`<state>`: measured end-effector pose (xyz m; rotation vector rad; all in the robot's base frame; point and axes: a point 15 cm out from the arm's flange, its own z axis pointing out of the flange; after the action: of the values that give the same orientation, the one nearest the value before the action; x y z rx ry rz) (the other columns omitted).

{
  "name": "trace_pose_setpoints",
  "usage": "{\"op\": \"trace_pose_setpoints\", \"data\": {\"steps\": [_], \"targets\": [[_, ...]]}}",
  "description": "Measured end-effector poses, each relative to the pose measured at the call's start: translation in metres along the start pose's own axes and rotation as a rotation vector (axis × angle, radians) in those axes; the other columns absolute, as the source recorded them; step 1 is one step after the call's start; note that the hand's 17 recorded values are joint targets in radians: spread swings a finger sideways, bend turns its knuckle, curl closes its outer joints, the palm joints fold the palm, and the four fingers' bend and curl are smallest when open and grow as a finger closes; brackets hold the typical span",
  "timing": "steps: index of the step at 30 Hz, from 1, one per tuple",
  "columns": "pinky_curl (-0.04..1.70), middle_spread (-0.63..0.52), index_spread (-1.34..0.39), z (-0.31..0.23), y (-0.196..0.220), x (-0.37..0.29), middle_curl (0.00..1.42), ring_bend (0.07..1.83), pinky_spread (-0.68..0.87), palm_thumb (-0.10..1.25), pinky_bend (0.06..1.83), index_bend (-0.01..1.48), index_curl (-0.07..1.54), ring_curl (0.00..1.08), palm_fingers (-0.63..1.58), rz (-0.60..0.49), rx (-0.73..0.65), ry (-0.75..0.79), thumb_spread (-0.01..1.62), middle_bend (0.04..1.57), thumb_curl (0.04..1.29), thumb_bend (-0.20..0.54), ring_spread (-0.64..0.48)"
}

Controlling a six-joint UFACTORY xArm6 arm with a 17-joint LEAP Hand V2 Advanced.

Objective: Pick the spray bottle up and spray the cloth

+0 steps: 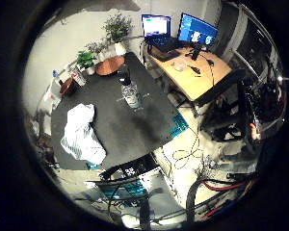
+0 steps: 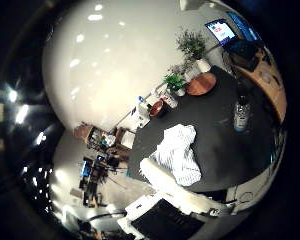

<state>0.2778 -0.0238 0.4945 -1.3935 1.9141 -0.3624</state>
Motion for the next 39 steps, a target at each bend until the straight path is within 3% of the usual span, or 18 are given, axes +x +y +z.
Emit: {"op": "trace_pose_setpoints", "data": {"steps": [25,39], "targets": [[0.21,0.02,-0.28,-0.005,0.003,-0.004,0.33,0.36,0.56,0.47,0.79,0.16,0.3,0.24,0.16,-0.009,-0.001,-0.002,0.93,0.19,0.34,-0.031,0.22],[0.21,0.04,-0.28,-0.009,-0.014,0.044,0.33,0.37,0.57,0.46,0.82,0.16,0.29,0.24,0.15,0.049,0.051,0.117,0.93,0.19,0.34,-0.031,0.23]]}}
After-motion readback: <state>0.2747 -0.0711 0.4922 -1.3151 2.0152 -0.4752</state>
